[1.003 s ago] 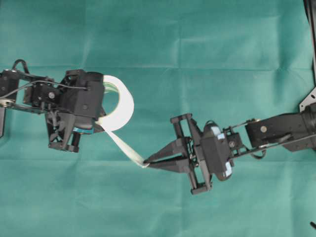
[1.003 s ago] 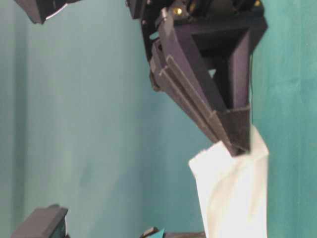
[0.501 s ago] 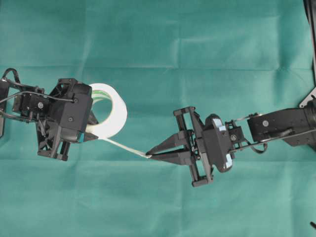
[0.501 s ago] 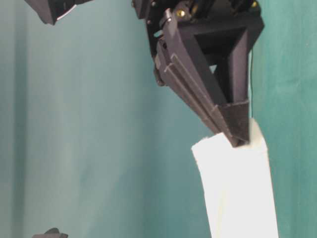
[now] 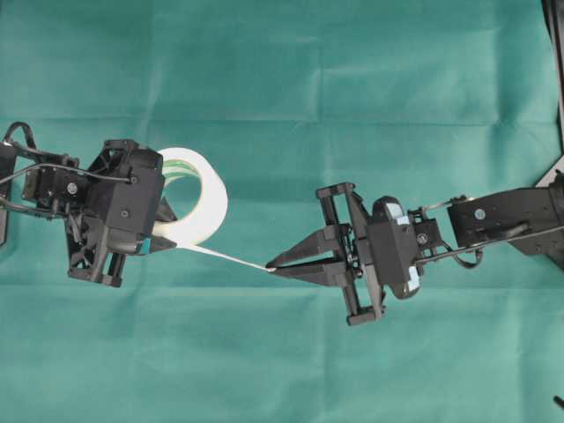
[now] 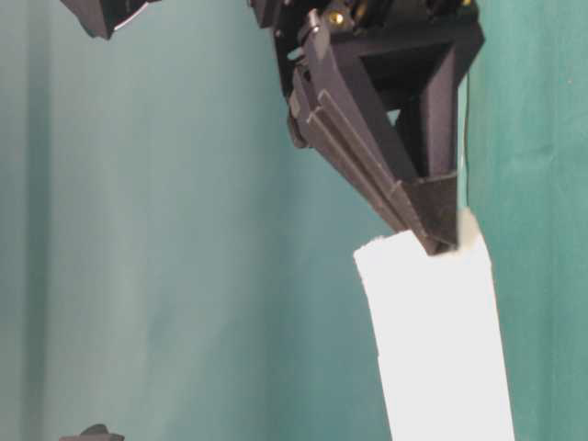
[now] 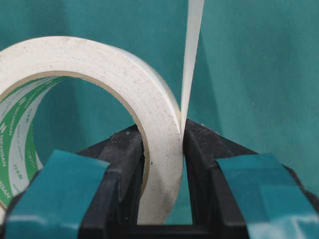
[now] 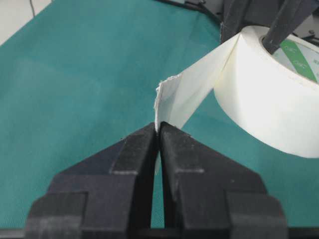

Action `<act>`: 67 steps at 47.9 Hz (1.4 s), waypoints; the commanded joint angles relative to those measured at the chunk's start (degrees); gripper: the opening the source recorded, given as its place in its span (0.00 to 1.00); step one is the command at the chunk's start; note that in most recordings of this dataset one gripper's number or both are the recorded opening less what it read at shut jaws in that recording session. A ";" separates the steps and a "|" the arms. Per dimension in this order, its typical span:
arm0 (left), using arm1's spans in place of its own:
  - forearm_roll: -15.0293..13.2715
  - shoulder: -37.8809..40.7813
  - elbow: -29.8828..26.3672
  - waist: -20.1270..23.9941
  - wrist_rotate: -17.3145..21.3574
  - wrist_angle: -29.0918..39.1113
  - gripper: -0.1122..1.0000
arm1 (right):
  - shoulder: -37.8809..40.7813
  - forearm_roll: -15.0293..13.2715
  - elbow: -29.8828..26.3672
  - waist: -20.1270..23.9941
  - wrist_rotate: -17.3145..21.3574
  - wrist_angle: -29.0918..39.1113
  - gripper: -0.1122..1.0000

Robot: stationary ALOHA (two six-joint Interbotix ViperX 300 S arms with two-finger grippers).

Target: Peel off the duct tape with your right arm.

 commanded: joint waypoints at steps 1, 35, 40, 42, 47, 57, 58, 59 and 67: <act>0.26 -1.14 -0.53 0.18 0.18 0.18 0.29 | -1.85 -0.18 -0.09 0.35 0.00 -0.18 0.02; 0.26 -0.09 0.53 0.18 -0.09 0.00 0.29 | -2.29 -0.18 0.00 0.18 0.00 -0.18 0.36; 0.26 0.26 0.53 0.18 -0.09 -0.09 0.29 | -2.90 -0.18 0.35 0.18 0.00 -0.18 0.61; 0.26 0.62 0.53 0.09 -0.18 0.00 0.29 | -3.08 -0.18 0.44 0.18 0.00 -0.18 0.62; 0.26 1.41 0.35 0.18 -0.18 0.00 0.29 | -3.16 -0.18 0.70 0.18 0.00 -0.18 0.62; 0.26 5.01 -1.05 0.18 -0.09 -0.09 0.29 | -3.16 -0.18 0.79 0.26 0.00 -0.18 0.62; 0.26 5.45 -1.23 0.18 -0.09 0.00 0.29 | -3.16 -0.18 0.79 0.18 0.00 -0.18 0.62; 0.26 6.06 -1.49 0.18 0.00 0.00 0.29 | -3.16 -0.26 0.79 0.18 0.00 -0.18 0.62; 0.26 9.32 -2.81 0.18 0.09 -0.09 0.29 | -3.16 -0.26 0.79 0.18 0.00 -0.18 0.62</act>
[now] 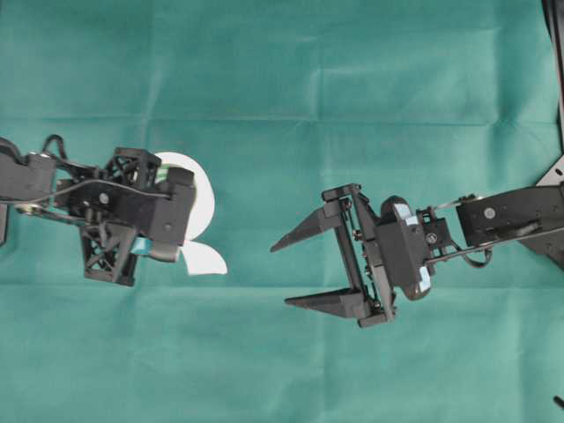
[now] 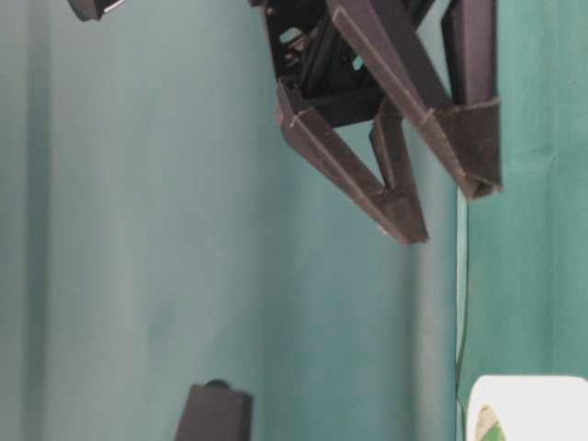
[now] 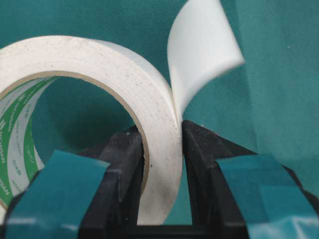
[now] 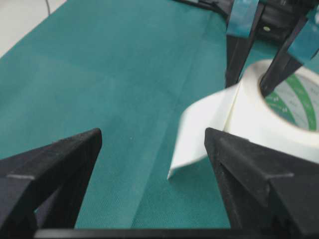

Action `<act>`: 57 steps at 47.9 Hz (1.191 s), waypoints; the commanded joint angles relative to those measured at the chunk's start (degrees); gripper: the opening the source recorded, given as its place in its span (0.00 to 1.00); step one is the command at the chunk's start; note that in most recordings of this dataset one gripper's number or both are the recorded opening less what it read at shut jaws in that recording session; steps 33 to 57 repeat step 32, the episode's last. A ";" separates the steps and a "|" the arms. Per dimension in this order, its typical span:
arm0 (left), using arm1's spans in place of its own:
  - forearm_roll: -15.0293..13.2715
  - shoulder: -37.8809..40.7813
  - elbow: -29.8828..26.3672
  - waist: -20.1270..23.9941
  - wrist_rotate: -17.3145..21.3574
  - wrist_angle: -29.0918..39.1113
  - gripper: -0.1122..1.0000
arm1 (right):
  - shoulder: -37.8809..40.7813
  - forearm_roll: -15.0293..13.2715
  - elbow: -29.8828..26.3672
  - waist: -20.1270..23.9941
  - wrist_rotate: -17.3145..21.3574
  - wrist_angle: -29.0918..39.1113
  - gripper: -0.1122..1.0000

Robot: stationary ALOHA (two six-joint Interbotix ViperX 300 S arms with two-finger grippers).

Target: Peel off the duct tape with your right arm.

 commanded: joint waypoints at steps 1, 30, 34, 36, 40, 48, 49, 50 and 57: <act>0.18 0.70 -2.11 0.00 0.18 -0.44 0.29 | -1.41 0.09 -0.35 0.09 0.09 -0.26 0.62; 0.09 5.19 -1.05 0.00 -0.26 -6.15 0.29 | -1.41 0.09 -0.35 0.09 0.09 -0.26 0.62; 0.18 5.19 -1.05 0.00 -0.26 -6.15 0.29 | -1.41 0.09 -0.35 0.09 0.09 -0.26 0.62; 0.18 5.19 -1.05 0.00 -0.26 -6.15 0.29 | -1.41 0.09 -0.35 0.09 0.09 -0.26 0.62; 0.18 5.19 -1.05 0.00 -0.26 -6.15 0.29 | -1.41 0.09 -0.35 0.09 0.09 -0.26 0.62; 0.18 5.19 -1.05 0.00 -0.26 -6.15 0.29 | -1.41 0.09 -0.35 0.09 0.09 -0.26 0.62; 0.18 5.19 -1.05 0.00 -0.26 -6.15 0.29 | -1.41 0.09 -0.35 0.09 0.09 -0.26 0.62; 0.18 5.19 -1.05 0.00 -0.26 -6.15 0.29 | -1.41 0.09 -0.35 0.09 0.09 -0.26 0.62; 0.18 5.19 -1.05 0.00 -0.26 -6.15 0.29 | -1.41 0.09 -0.35 0.09 0.09 -0.26 0.62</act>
